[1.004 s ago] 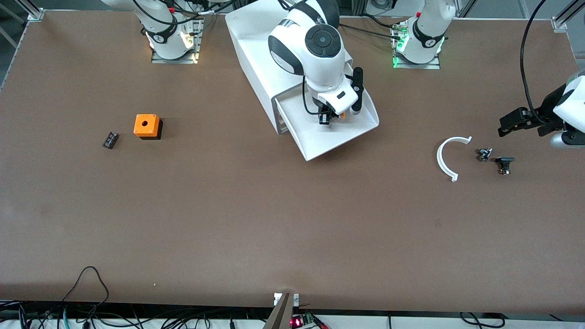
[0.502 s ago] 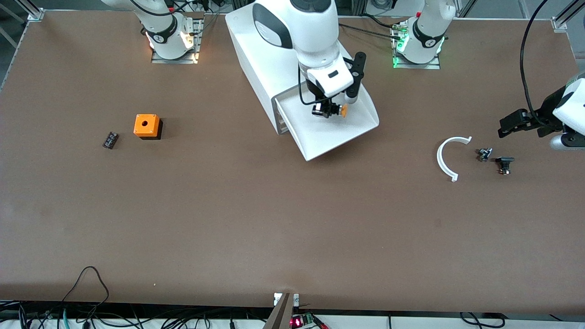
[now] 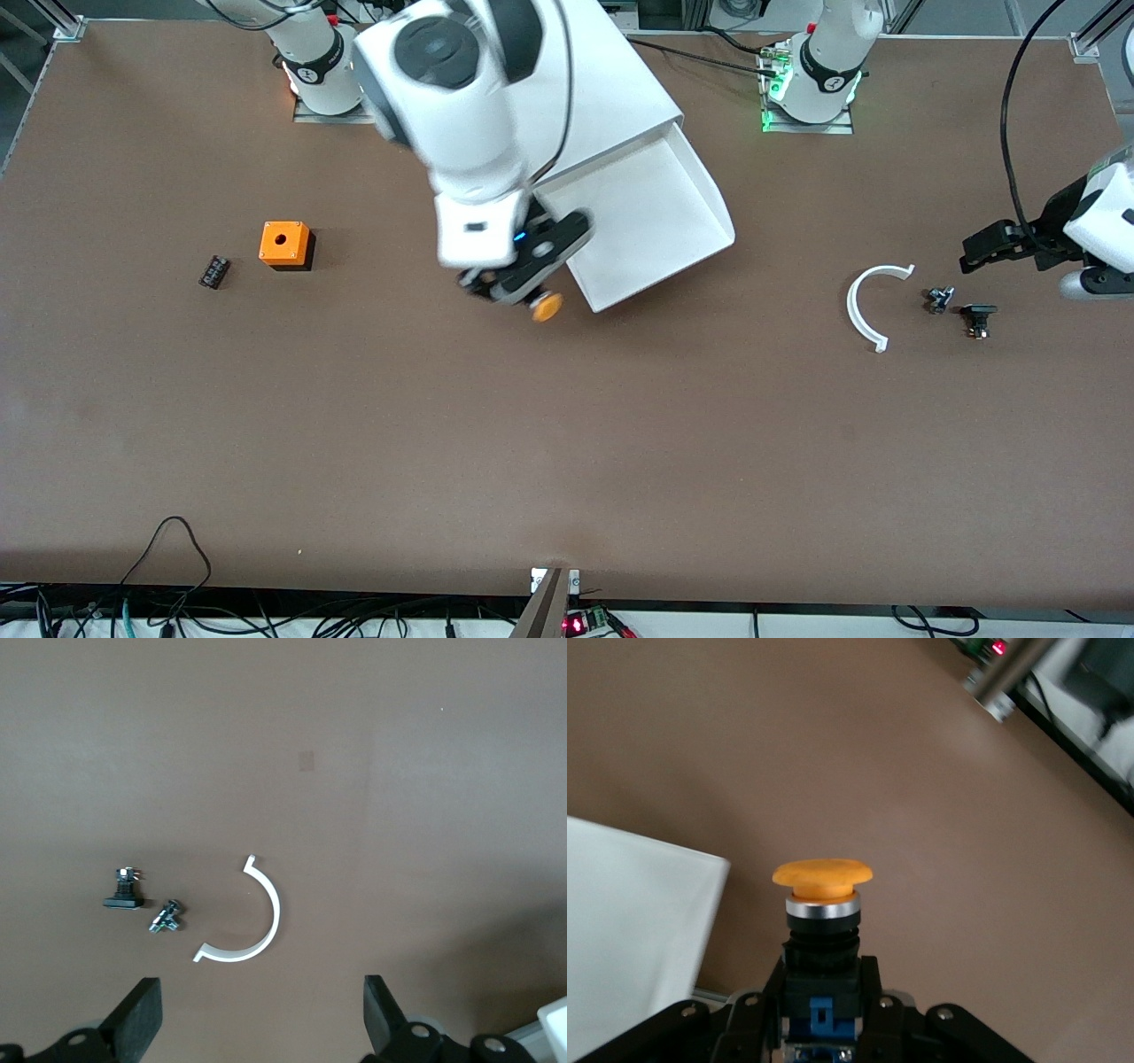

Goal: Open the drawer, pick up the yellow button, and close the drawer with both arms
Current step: 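Lift the yellow button with the right gripper while the left gripper approaches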

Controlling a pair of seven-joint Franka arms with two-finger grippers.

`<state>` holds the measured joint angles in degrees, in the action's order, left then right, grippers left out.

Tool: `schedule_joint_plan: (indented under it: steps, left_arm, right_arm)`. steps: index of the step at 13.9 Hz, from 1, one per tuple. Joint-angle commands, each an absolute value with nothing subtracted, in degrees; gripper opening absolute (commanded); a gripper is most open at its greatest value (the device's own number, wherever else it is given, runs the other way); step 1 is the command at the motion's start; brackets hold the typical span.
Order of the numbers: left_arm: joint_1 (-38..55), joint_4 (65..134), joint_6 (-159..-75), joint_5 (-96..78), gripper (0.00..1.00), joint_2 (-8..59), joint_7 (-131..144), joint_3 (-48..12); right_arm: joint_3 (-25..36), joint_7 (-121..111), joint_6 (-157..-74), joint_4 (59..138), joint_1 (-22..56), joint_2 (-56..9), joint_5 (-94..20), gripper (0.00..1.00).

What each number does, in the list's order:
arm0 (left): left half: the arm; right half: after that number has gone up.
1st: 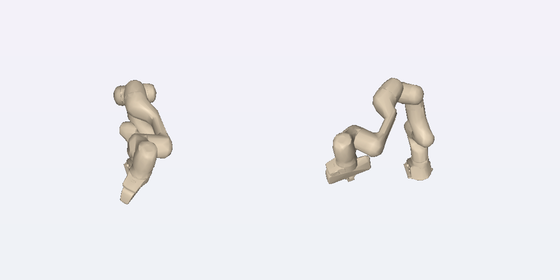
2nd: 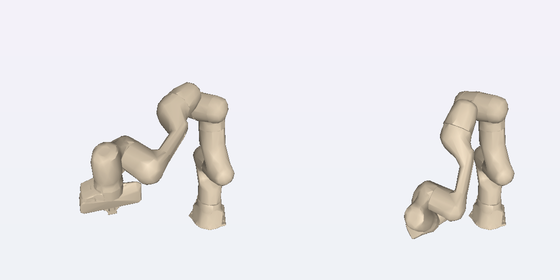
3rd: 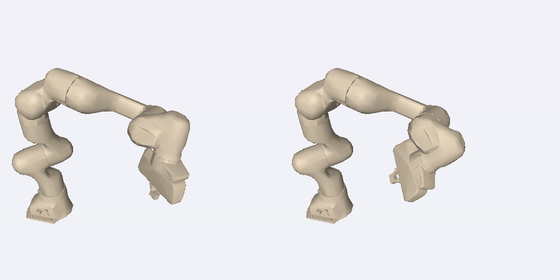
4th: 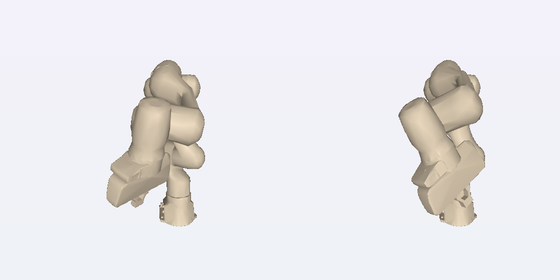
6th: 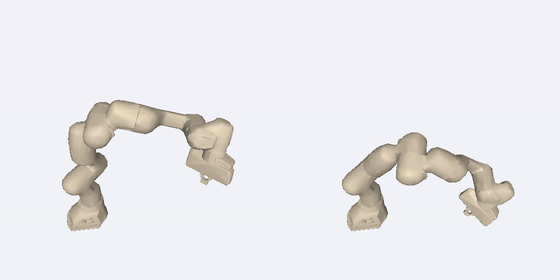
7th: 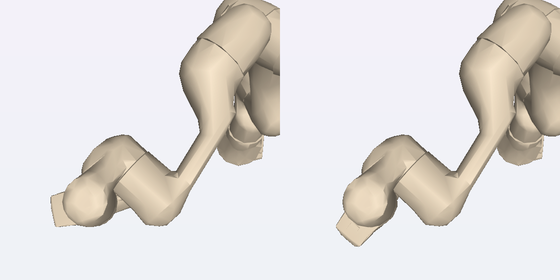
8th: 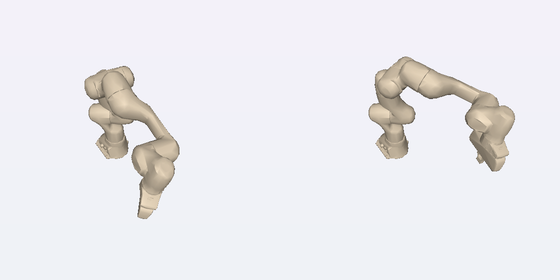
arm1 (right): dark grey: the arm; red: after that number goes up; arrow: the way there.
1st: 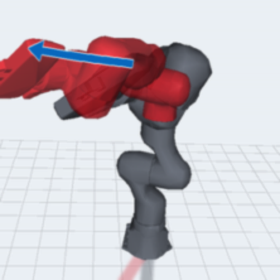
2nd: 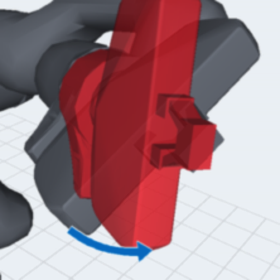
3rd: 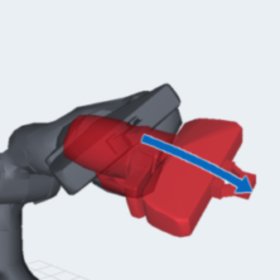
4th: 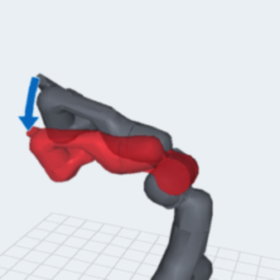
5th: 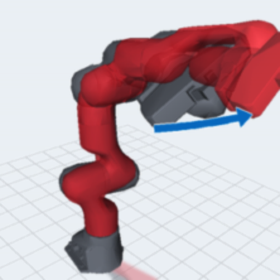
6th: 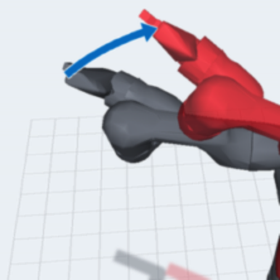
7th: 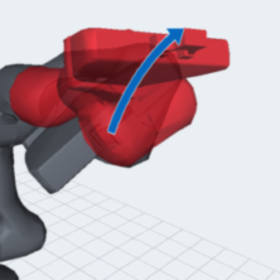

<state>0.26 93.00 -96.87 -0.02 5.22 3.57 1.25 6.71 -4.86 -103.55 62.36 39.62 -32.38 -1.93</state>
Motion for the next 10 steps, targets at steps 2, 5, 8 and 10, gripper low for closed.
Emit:
schedule_joint_plan:
  steps: [2, 5, 8, 10]
  left_arm:
    - [0.97, 97.19, -105.00, -0.17, 1.00, 6.24, 12.98, -4.56]
    - [1.23, 103.00, -114.58, -0.18, 1.00, 8.16, 24.21, -9.91]
    - [5.96, 103.18, -121.27, 0.26, 1.00, 13.69, 36.88, -11.51]
    - [8.51, 104.93, -126.19, 0.18, 1.00, 16.34, 42.34, -11.43]
  right_arm:
    - [6.06, 1.30, -101.34, 69.68, 33.15, -29.97, -1.14, 0.17]
    - [6.24, 8.24, -101.95, 77.93, 28.32, -27.87, 1.30, 0.19]
    - [6.24, 7.66, -105.19, 87.24, 21.39, -25.06, 2.99, 0.19]
    - [6.24, 2.58, -106.61, 90.78, 17.42, -24.08, 2.90, 0.20]
